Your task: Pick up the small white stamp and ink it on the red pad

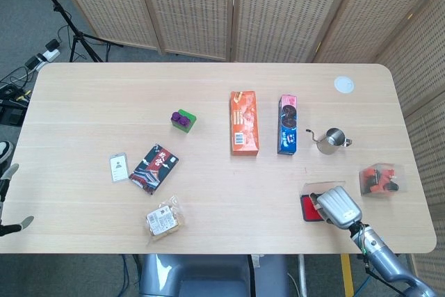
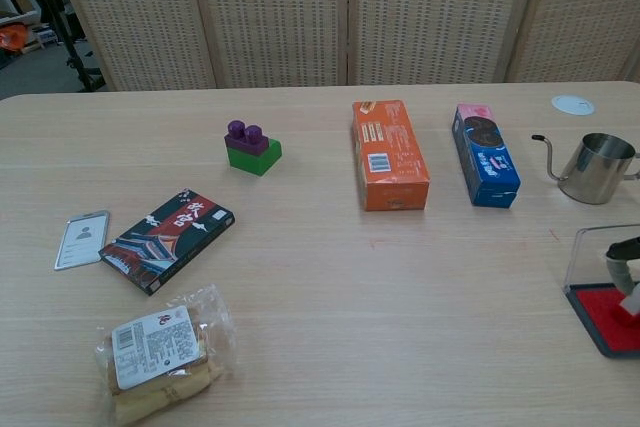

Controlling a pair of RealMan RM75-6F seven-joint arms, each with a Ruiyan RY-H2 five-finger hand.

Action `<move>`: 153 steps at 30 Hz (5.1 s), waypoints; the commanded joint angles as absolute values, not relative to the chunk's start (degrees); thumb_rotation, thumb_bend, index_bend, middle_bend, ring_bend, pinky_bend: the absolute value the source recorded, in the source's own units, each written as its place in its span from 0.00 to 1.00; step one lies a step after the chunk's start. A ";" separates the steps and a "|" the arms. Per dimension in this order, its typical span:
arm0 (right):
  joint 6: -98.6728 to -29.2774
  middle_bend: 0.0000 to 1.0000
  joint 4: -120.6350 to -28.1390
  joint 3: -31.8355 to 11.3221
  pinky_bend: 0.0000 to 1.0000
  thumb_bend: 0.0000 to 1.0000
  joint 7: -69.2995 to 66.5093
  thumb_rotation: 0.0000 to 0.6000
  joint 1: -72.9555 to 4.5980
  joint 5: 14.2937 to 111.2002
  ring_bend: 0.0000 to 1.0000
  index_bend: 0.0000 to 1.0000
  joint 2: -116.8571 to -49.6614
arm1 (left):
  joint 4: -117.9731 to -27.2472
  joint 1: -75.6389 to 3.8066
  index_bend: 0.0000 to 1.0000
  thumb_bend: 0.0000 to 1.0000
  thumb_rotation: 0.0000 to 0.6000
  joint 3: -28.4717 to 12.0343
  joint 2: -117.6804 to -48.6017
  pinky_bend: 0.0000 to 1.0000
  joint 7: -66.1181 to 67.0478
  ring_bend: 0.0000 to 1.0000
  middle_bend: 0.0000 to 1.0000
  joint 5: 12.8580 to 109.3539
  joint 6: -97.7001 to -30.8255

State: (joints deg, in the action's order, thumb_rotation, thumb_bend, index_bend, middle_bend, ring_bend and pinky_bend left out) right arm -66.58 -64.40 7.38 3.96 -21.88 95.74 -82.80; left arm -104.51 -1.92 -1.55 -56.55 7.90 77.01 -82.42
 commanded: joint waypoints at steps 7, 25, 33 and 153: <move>-66.11 0.92 -64.20 7.42 1.00 0.52 3.70 1.00 -21.87 95.65 0.98 0.55 -82.80 | -104.54 -1.83 0.00 0.00 1.00 -1.47 -56.49 0.00 7.86 0.00 0.00 77.20 -82.59; -68.40 0.92 -68.94 7.01 1.00 0.52 4.48 1.00 -21.93 96.88 0.98 0.55 -79.79 | -104.52 -1.66 0.00 0.00 1.00 -1.43 -56.35 0.00 7.43 0.00 0.00 77.41 -82.87; -70.31 0.92 -77.12 6.29 1.00 0.52 7.66 1.00 -22.69 98.64 0.98 0.55 -75.36 | -104.55 -1.50 0.00 0.00 1.00 -1.35 -56.05 0.00 6.72 0.00 0.00 77.81 -83.07; -66.88 0.80 -96.24 -0.30 1.00 0.31 28.01 1.00 -28.35 93.05 0.93 0.51 -79.47 | -104.41 -1.51 0.00 0.00 1.00 -0.83 -54.74 0.00 3.73 0.00 0.00 78.65 -82.09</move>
